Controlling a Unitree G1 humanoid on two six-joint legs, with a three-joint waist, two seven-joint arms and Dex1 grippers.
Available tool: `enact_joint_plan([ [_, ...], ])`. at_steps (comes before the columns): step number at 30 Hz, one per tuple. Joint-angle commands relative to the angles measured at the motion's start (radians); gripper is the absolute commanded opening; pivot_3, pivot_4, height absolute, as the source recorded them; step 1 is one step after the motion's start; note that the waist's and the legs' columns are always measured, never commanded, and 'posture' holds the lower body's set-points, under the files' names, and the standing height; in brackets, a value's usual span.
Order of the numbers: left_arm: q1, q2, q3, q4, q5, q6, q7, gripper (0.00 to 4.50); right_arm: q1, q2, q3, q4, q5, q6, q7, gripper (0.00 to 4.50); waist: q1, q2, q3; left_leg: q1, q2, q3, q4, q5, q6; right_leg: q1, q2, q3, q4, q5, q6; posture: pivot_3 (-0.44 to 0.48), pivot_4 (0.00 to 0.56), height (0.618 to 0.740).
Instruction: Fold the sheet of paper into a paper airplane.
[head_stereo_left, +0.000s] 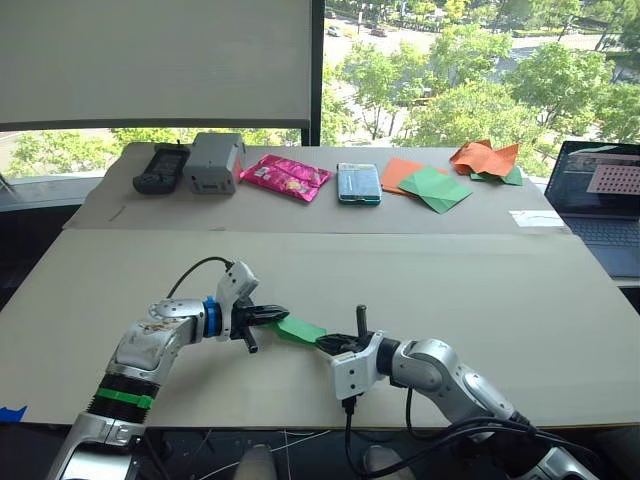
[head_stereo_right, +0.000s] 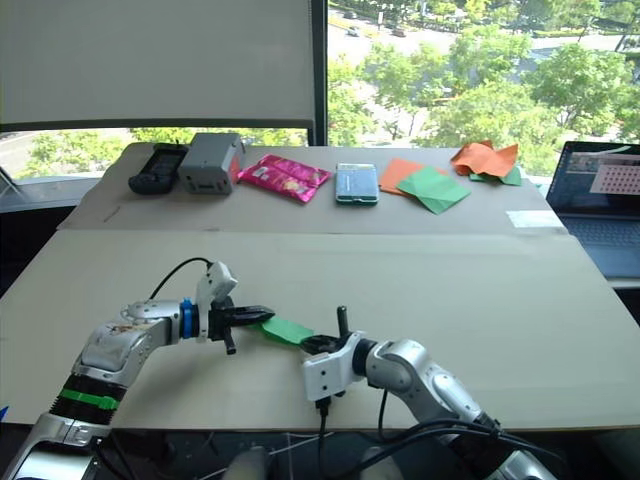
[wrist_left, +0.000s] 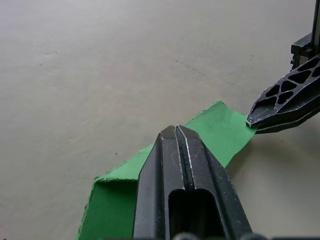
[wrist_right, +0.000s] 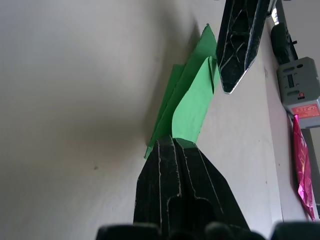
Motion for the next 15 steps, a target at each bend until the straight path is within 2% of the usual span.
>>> enact_joint_plan([
  [1, 0.006, 0.014, 0.006, -0.008, 0.012, -0.033, -0.019, 0.00, -0.006, 0.012, -0.032, -0.026, 0.015, 0.021, 0.014, 0.03, 0.000, 0.000, 0.000, 0.000, 0.000, 0.000, 0.000, 0.000, 0.000, 0.000, 0.000, 0.000, 0.000, 0.000, 0.000, 0.000, 0.150, 0.720],
  [9, 0.012, 0.013, -0.004, 0.019, 0.048, -0.067, -0.029, 0.00, -0.013, 0.037, -0.049, -0.029, 0.032, 0.037, 0.041, 0.03, 0.001, 0.000, 0.000, 0.000, 0.000, 0.000, 0.000, 0.000, 0.000, 0.000, 0.000, 0.000, 0.000, 0.000, 0.000, 0.000, 0.150, 0.720],
  [15, 0.005, 0.005, -0.018, 0.062, 0.090, -0.104, -0.021, 0.00, -0.004, 0.067, -0.080, -0.060, 0.094, 0.097, 0.079, 1.93, 0.001, 0.000, 0.000, 0.000, 0.000, 0.000, 0.000, 0.000, 0.000, 0.000, 0.000, 0.000, 0.001, 0.000, 0.000, 0.000, 0.150, 0.720],
])
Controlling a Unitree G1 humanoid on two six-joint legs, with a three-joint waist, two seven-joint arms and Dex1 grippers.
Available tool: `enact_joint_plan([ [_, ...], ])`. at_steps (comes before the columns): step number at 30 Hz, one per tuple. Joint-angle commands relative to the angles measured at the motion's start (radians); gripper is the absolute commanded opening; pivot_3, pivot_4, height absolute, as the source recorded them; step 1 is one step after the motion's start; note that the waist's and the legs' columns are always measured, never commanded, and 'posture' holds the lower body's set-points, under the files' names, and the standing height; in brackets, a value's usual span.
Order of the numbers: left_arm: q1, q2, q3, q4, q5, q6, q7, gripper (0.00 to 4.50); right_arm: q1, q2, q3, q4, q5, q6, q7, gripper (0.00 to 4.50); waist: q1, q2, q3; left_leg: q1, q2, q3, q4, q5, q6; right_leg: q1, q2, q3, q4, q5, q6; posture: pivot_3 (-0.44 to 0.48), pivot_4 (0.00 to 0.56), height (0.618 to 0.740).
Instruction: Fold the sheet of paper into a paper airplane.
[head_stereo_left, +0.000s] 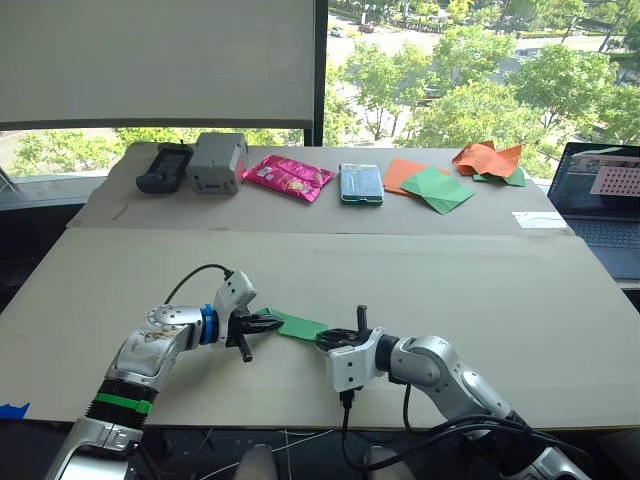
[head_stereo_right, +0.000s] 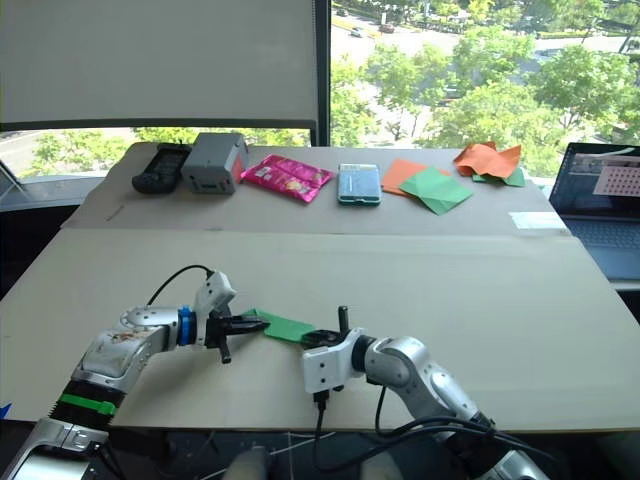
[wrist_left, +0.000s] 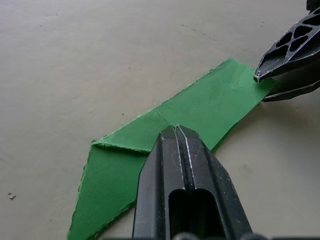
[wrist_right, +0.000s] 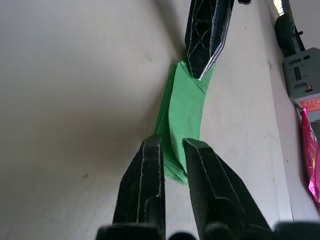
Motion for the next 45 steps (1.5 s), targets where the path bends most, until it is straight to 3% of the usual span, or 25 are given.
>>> enact_joint_plan([
  [1, -0.016, -0.002, -0.004, 0.017, 0.022, -0.026, 0.002, 0.00, 0.002, 0.023, -0.051, -0.073, 0.081, 0.068, 0.040, 2.32, 0.000, 0.000, 0.000, 0.000, 0.000, 0.000, 0.000, 0.000, 0.000, 0.000, 0.000, 0.000, 0.000, 0.000, 0.000, 0.000, 0.150, 0.720],
  [3, -0.018, -0.004, -0.005, 0.025, 0.026, -0.031, 0.000, 0.00, 0.010, 0.049, -0.077, -0.110, 0.145, 0.137, 0.072, 2.97, 0.001, 0.000, 0.000, 0.000, 0.000, 0.000, 0.000, 0.000, 0.000, 0.000, 0.000, 0.000, 0.001, 0.000, 0.000, 0.000, 0.150, 0.720],
  [9, -0.015, -0.008, -0.009, 0.048, 0.036, -0.048, -0.005, 0.00, -0.053, 0.226, -0.174, -0.185, 0.387, 0.530, 0.119, 2.97, -0.001, 0.001, -0.001, 0.002, 0.000, 0.000, 0.001, 0.000, 0.000, 0.001, 0.000, 0.000, 0.006, 0.000, 0.000, 0.000, 0.150, 0.720],
  [12, -0.008, -0.015, -0.014, 0.053, 0.041, -0.054, -0.003, 0.00, -0.109, 0.265, -0.171, -0.102, 0.401, 0.640, 0.096, 2.15, 0.000, 0.000, -0.002, 0.003, 0.000, 0.000, 0.001, 0.000, 0.000, 0.000, 0.000, 0.000, 0.010, 0.000, 0.000, 0.000, 0.150, 0.720],
  [18, -0.005, -0.018, -0.011, 0.051, 0.040, -0.055, -0.002, 0.00, -0.146, 0.265, -0.104, -0.016, 0.401, 0.693, 0.089, 0.08, 0.002, 0.001, -0.002, 0.001, 0.000, 0.000, 0.001, 0.000, 0.000, -0.002, 0.000, 0.000, 0.011, 0.000, 0.000, 0.000, 0.150, 0.720],
  [27, 0.011, -0.014, -0.008, 0.030, 0.037, -0.050, 0.001, 0.00, -0.206, 0.292, -0.088, 0.109, 0.403, 0.690, 0.041, 0.03, -0.002, 0.001, -0.002, 0.001, 0.000, -0.001, 0.000, 0.000, 0.000, -0.003, 0.000, 0.000, 0.012, 0.000, 0.000, 0.000, 0.150, 0.720],
  [45, 0.016, -0.016, -0.004, 0.011, 0.042, -0.039, 0.020, 0.00, -0.181, 0.239, -0.007, 0.165, 0.359, 0.774, 0.024, 0.03, -0.003, 0.003, -0.011, 0.002, 0.000, -0.001, 0.000, 0.000, 0.000, -0.003, 0.000, 0.000, 0.012, 0.000, 0.000, 0.000, 0.150, 0.720],
])
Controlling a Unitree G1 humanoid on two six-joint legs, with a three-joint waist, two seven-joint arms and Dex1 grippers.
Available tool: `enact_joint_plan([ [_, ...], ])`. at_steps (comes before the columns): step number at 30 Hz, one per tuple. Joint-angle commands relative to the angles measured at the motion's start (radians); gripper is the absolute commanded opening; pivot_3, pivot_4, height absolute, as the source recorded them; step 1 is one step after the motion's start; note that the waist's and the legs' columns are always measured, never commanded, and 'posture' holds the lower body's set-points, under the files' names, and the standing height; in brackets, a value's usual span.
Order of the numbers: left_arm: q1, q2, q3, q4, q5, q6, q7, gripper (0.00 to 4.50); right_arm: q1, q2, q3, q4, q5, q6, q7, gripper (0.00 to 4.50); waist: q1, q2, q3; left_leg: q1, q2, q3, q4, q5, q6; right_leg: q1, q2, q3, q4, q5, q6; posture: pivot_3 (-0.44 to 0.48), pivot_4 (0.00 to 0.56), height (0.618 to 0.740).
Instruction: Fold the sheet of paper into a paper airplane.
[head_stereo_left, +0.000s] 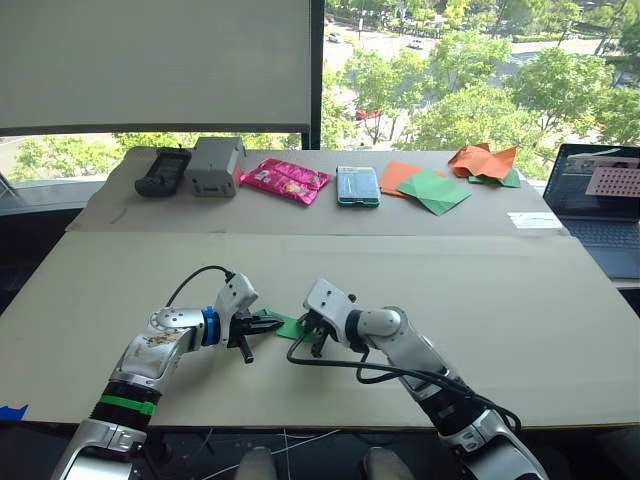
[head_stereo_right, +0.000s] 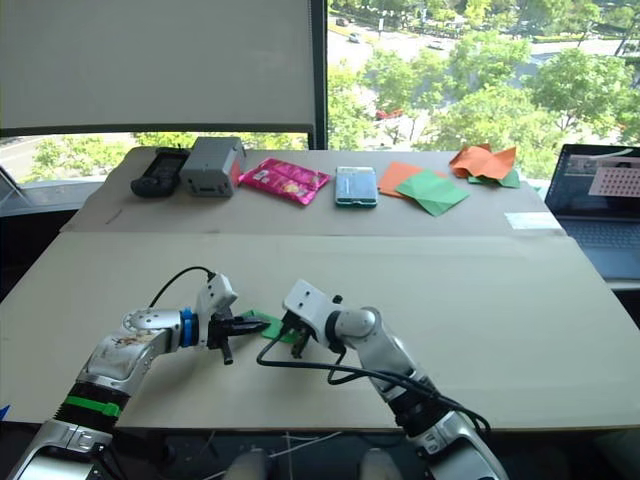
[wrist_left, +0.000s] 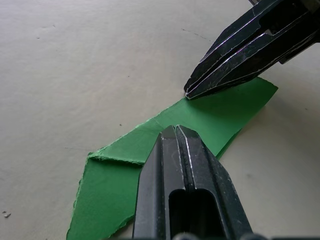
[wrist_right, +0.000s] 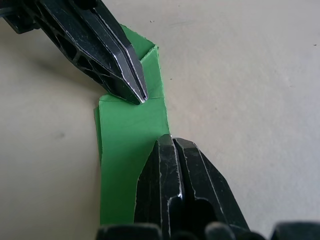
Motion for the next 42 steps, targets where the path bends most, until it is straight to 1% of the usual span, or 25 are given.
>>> enact_joint_plan([
  [1, 0.008, 0.002, -0.003, -0.017, 0.011, 0.013, 0.011, 0.00, 0.027, -0.037, 0.021, 0.015, -0.023, 0.045, -0.005, 0.03, 0.001, 0.000, -0.001, 0.000, 0.000, 0.000, 0.000, 0.000, 0.000, 0.000, 0.000, 0.000, 0.000, 0.000, 0.000, 0.000, 0.150, 0.720],
  [21, 0.002, -0.001, -0.013, -0.002, 0.018, 0.008, 0.004, 0.00, 0.172, -0.190, -0.034, -0.213, 0.016, 0.167, -0.008, 0.03, 0.010, 0.000, -0.002, -0.001, 0.000, 0.000, 0.000, 0.000, 0.000, 0.000, -0.001, 0.000, -0.003, 0.000, 0.000, 0.000, 0.150, 0.720],
  [23, 0.002, -0.001, -0.014, -0.002, 0.018, 0.007, 0.003, 0.00, 0.168, -0.173, -0.066, -0.242, 0.043, 0.137, -0.014, 0.03, 0.010, 0.000, -0.002, -0.001, 0.000, 0.000, 0.000, 0.000, 0.000, 0.000, -0.001, 0.000, -0.003, 0.000, 0.000, 0.000, 0.150, 0.720],
  [26, -0.001, -0.002, -0.014, -0.006, 0.016, 0.012, 0.004, 0.00, 0.130, -0.104, -0.149, -0.317, 0.128, 0.097, -0.024, 0.03, 0.009, -0.001, -0.001, -0.001, 0.000, 0.000, 0.000, 0.000, 0.000, -0.001, -0.001, 0.000, -0.003, 0.000, 0.000, 0.000, 0.150, 0.720],
  [29, 0.000, -0.001, -0.016, -0.011, 0.018, 0.013, 0.002, 0.00, 0.107, -0.060, -0.176, -0.361, 0.177, 0.074, -0.028, 0.03, 0.004, -0.001, 0.000, -0.002, 0.000, 0.000, 0.000, 0.000, 0.000, -0.001, -0.001, 0.000, -0.003, 0.000, 0.000, 0.000, 0.150, 0.720],
  [32, 0.000, -0.001, -0.017, -0.015, 0.017, 0.016, 0.002, 0.00, 0.102, -0.040, -0.171, -0.378, 0.192, 0.050, -0.038, 0.03, 0.004, -0.001, 0.000, -0.002, 0.000, 0.000, -0.001, 0.000, 0.000, -0.001, 0.000, 0.000, -0.002, 0.000, 0.000, 0.000, 0.150, 0.720],
  [34, -0.002, 0.000, -0.016, -0.020, 0.016, 0.021, 0.003, 0.00, 0.110, -0.052, -0.118, -0.375, 0.184, 0.048, -0.023, 0.03, 0.004, -0.001, 0.000, -0.002, 0.000, 0.000, -0.001, 0.000, 0.000, -0.001, -0.001, 0.000, -0.003, 0.000, 0.000, 0.000, 0.150, 0.720],
  [36, -0.002, 0.002, -0.015, -0.024, 0.015, 0.024, 0.002, 0.00, 0.119, -0.059, -0.073, -0.341, 0.167, 0.049, -0.023, 0.03, 0.003, -0.001, 0.000, -0.002, 0.000, 0.000, -0.001, 0.000, 0.000, -0.001, -0.001, 0.000, -0.003, 0.000, 0.000, 0.000, 0.150, 0.720],
  [39, -0.003, 0.003, -0.015, -0.027, 0.015, 0.026, 0.002, 0.00, 0.133, -0.078, -0.021, -0.241, 0.132, 0.031, -0.036, 0.03, 0.003, -0.001, 0.000, -0.002, 0.000, 0.000, -0.001, 0.000, 0.000, -0.001, -0.001, 0.000, -0.003, 0.000, 0.000, 0.000, 0.150, 0.720],
  [42, -0.005, 0.004, -0.014, -0.034, 0.013, 0.031, 0.002, 0.00, 0.130, -0.090, 0.005, -0.179, 0.118, 0.034, -0.037, 0.03, 0.002, -0.001, 0.000, -0.002, 0.000, 0.000, -0.001, 0.000, 0.000, -0.002, -0.001, 0.000, -0.004, 0.000, 0.000, 0.000, 0.150, 0.720],
])
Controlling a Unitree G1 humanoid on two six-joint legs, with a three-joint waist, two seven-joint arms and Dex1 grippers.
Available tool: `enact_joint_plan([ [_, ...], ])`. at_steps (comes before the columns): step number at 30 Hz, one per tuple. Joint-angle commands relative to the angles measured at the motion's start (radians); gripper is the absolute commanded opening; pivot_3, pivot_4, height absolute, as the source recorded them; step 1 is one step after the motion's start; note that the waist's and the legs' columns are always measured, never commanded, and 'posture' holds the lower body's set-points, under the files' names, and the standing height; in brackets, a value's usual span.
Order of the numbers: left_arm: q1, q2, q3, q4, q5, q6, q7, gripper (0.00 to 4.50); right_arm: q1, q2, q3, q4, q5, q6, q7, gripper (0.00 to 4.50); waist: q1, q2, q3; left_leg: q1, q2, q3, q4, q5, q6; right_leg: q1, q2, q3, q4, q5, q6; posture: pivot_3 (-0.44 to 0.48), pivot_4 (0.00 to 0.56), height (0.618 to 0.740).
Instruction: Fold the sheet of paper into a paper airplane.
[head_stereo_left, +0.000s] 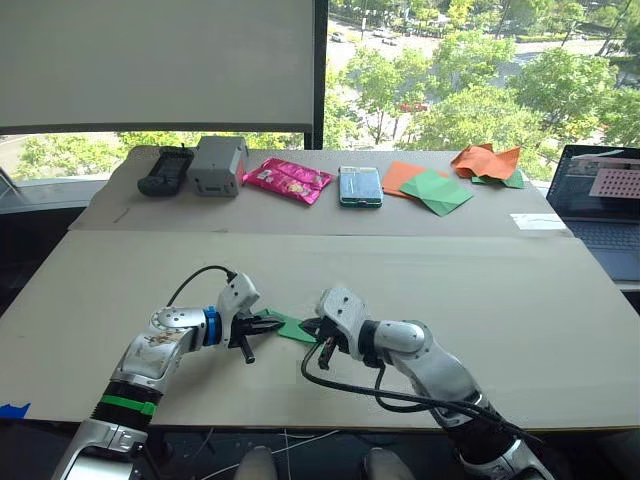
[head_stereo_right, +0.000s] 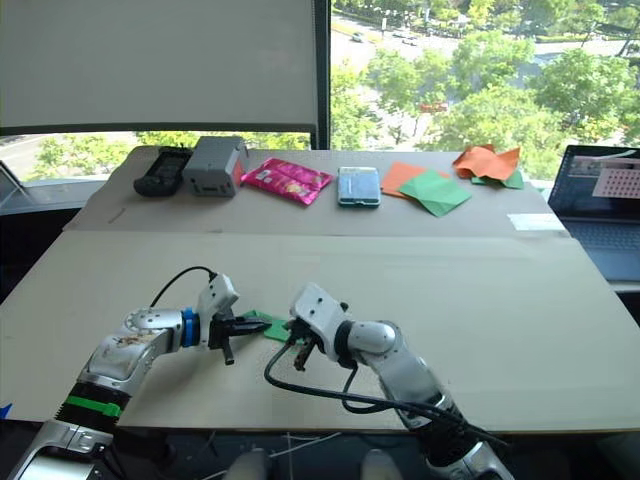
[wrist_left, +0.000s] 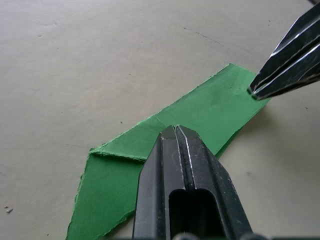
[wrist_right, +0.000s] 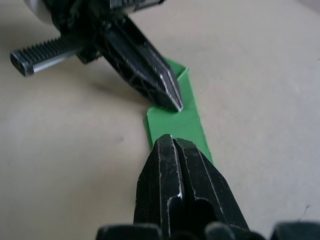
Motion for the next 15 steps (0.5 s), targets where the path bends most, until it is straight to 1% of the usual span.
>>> enact_joint_plan([
  [1, -0.005, 0.008, -0.009, -0.019, 0.009, 0.018, -0.001, 0.00, -0.012, -0.014, 0.020, 0.037, -0.021, -0.018, 0.001, 0.03, 0.000, 0.000, 0.000, 0.000, 0.000, 0.000, 0.000, 0.000, 0.000, 0.000, 0.000, 0.000, 0.000, 0.000, 0.000, 0.000, 0.150, 0.720],
  [5, -0.026, 0.004, -0.002, -0.029, 0.000, 0.030, -0.002, 0.00, -0.013, -0.043, 0.061, 0.058, -0.045, 0.014, 0.013, 0.03, -0.001, 0.000, 0.000, 0.001, 0.000, 0.000, 0.000, 0.000, 0.000, 0.000, 0.000, 0.000, 0.000, 0.000, 0.000, 0.000, 0.150, 0.720],
  [7, -0.044, -0.004, -0.004, -0.030, -0.004, 0.036, -0.004, 0.00, -0.013, -0.046, 0.061, 0.055, -0.039, 0.042, 0.013, 0.03, 0.000, 0.000, 0.000, 0.001, 0.000, 0.000, 0.000, 0.000, 0.000, 0.000, 0.000, 0.000, 0.000, 0.000, 0.000, 0.000, 0.150, 0.720],
  [15, -0.085, -0.047, -0.052, 0.030, 0.024, 0.011, -0.008, 0.00, -0.018, -0.047, 0.076, 0.053, -0.037, 0.087, 0.000, 0.03, 0.000, 0.000, 0.000, 0.001, 0.000, 0.000, 0.000, 0.000, 0.000, 0.000, 0.000, 0.000, 0.000, 0.000, 0.000, 0.000, 0.150, 0.720],
])
